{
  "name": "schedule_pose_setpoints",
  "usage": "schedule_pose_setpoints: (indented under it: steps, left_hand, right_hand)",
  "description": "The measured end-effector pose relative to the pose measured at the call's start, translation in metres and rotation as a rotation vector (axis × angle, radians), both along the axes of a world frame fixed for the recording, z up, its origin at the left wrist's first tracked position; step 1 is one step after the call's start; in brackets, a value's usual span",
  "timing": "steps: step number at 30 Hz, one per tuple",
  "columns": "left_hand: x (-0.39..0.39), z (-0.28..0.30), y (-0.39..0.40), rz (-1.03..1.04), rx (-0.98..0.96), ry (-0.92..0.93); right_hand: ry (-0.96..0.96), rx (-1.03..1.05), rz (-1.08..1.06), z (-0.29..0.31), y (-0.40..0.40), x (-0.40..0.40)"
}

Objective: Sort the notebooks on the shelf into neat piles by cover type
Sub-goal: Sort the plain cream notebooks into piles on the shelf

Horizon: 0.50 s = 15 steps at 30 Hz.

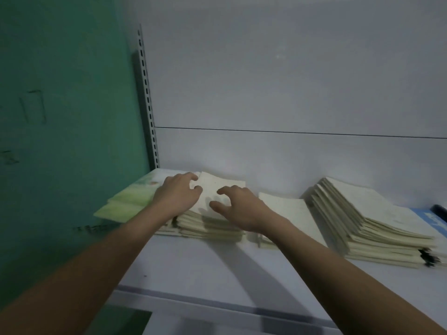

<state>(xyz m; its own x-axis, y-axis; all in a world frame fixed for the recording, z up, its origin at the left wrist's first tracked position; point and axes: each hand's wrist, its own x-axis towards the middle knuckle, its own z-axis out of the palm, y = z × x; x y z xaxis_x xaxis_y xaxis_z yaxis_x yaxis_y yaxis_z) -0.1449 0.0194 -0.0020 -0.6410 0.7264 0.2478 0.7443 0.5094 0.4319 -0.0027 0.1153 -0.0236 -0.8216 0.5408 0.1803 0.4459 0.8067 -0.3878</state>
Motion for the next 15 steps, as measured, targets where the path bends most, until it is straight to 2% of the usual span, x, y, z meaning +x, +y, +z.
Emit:
schedule_pose_setpoints:
  steps: [4, 9, 12, 15]
  left_hand:
    - [-0.041, -0.006, -0.038, -0.016, -0.044, -0.011]
    - [-0.071, -0.009, -0.059, -0.12, -0.076, -0.04]
    - [-0.081, -0.018, -0.064, -0.195, -0.105, -0.019]
    - [-0.087, -0.026, -0.063, -0.231, -0.05, -0.026]
  right_hand:
    - [-0.106, 0.12, -0.008, -0.01, -0.023, -0.031]
    - [-0.245, 0.115, -0.054, -0.029, -0.025, -0.044]
    - [-0.209, 0.184, -0.095, -0.042, -0.04, -0.033]
    - [-0.159, 0.268, -0.113, -0.052, -0.06, -0.015]
